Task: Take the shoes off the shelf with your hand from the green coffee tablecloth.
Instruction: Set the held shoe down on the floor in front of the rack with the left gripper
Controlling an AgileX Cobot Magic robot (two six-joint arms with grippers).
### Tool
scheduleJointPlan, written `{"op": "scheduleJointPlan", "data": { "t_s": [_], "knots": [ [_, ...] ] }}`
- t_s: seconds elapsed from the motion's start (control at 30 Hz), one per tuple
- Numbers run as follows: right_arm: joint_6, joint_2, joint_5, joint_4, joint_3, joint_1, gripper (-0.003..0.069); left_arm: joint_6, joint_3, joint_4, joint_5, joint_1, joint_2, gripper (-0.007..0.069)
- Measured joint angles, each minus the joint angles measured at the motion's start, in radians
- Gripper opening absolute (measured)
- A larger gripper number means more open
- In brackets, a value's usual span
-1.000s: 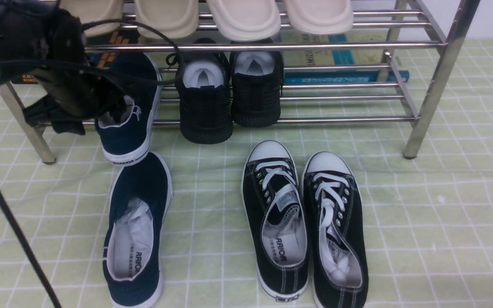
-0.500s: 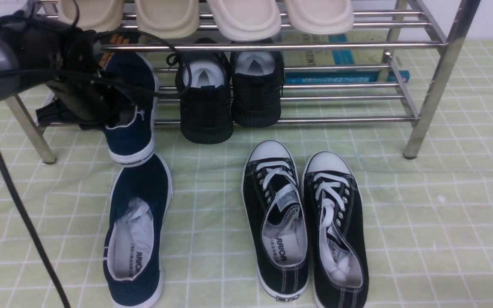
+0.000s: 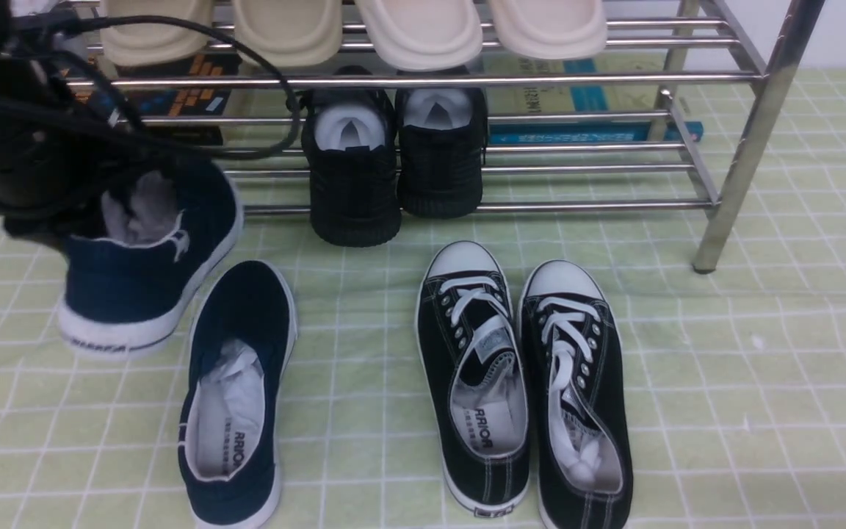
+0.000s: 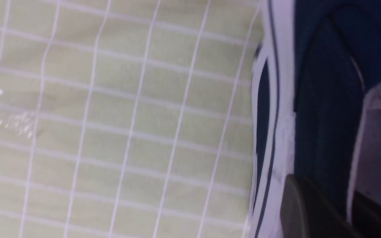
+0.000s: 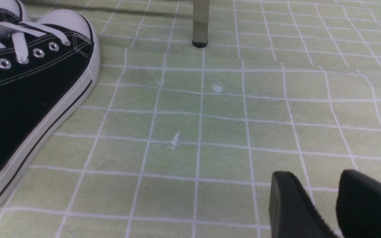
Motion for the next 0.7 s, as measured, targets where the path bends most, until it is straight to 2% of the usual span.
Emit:
{"op": "scheduleJointPlan", "data": {
  "t_s": [0.17,0.2,0.27,0.4,0.57,0.7],
  "knots": [
    [0.000,0.000,0.000,0.000,0.000,0.000,0.0237,-0.056,0.146,-0.022,-0.022,-0.149,-0.103,0.0022],
    [0.000,0.000,0.000,0.000,0.000,0.000,0.0237,-0.101,0.195,-0.032,-0.045,-0.214,-0.127,0.0022],
    [0.000,0.000,0.000,0.000,0.000,0.000,0.0237,-0.160,0.251,-0.033,-0.090,-0.280,-0.137,0.0022],
    [0.000,0.000,0.000,0.000,0.000,0.000,0.0237,-0.293,0.324,-0.001,-0.176,-0.377,-0.139,0.0022],
    [0.000,0.000,0.000,0.000,0.000,0.000,0.0237,-0.432,0.363,0.052,-0.284,-0.417,-0.123,0.0022],
    [0.000,0.000,0.000,0.000,0.000,0.000,0.0237,-0.482,0.364,0.060,-0.326,-0.420,-0.102,0.0023]
  ]
}}
